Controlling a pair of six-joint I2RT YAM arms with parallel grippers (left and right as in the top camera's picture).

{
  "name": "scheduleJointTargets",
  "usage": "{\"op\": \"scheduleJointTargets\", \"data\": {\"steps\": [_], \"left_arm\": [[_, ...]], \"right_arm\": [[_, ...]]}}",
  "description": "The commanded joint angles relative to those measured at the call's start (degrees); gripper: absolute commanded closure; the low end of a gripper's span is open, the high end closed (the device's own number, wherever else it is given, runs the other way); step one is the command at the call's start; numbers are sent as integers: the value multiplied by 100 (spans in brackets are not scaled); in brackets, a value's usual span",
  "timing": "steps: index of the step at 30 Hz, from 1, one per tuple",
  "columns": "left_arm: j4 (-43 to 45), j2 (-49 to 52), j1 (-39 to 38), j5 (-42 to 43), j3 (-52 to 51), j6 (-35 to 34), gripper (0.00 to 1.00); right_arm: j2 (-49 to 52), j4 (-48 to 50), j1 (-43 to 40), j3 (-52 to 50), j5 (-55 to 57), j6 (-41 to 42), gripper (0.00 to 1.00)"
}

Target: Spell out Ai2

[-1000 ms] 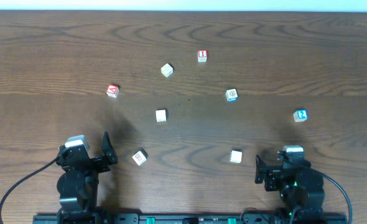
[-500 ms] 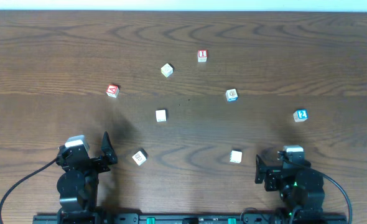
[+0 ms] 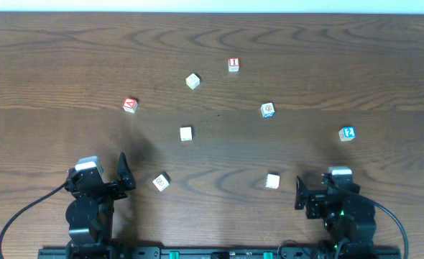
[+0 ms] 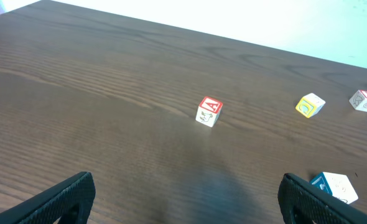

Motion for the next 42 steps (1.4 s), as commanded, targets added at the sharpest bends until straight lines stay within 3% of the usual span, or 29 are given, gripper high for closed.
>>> {"op": "scheduleJointTargets", "data": {"steps": [1, 17, 27, 42], "left_arm": [[-31, -33, 24, 59, -129, 31, 5], [-33, -33, 24, 59, -129, 31, 5], [-33, -33, 24, 61, -129, 31, 5], [-31, -33, 24, 59, -129, 31, 5]], "right_arm": [[-52, 282, -59, -63, -345, -61, 1], [468, 2428, -59, -63, -1222, 221, 1], [2610, 4162, -59, 243, -1499, 450, 1], [5875, 4103, -59, 2284, -1969, 66, 1]]}}
